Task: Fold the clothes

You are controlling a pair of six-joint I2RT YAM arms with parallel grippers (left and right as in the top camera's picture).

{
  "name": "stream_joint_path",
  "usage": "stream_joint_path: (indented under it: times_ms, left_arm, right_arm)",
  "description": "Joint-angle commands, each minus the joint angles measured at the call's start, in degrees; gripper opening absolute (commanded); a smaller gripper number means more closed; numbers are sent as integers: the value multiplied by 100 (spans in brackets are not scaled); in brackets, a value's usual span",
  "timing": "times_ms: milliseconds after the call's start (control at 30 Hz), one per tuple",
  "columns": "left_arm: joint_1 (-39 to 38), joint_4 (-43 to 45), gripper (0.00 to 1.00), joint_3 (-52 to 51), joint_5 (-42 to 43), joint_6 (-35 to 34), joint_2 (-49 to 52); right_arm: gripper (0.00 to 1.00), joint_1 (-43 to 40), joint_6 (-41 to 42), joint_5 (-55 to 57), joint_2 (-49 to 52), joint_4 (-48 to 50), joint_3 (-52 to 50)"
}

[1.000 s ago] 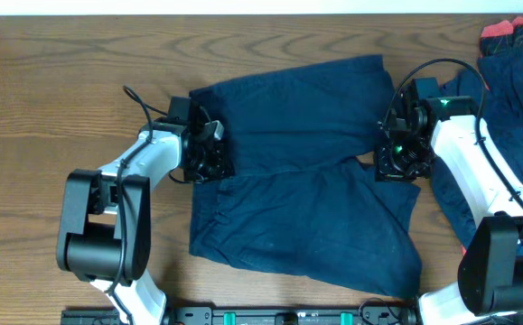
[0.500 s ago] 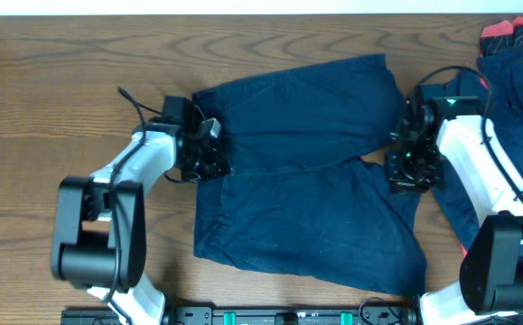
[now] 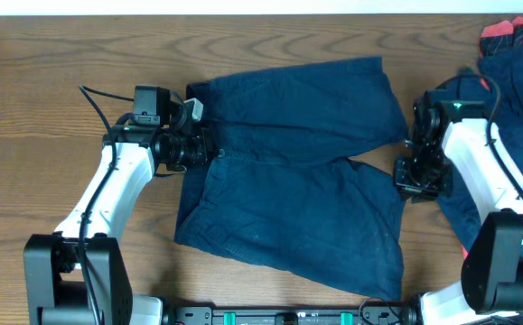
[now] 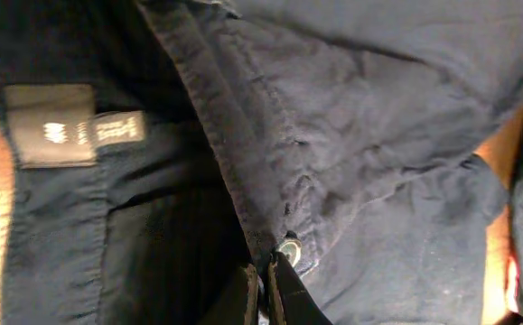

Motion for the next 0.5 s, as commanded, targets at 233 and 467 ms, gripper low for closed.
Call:
stream_joint_path:
  times_ms: [233,467]
  left_arm:
    - [28,-385,6,-52,-1303,-190,-9]
    - [28,-496,6,-52,-1305,-212,-9]
  right_arm:
    - [15,-15,413,-168,31,920,-1093]
    - [15,-7,411,-542,31,1705,-1491]
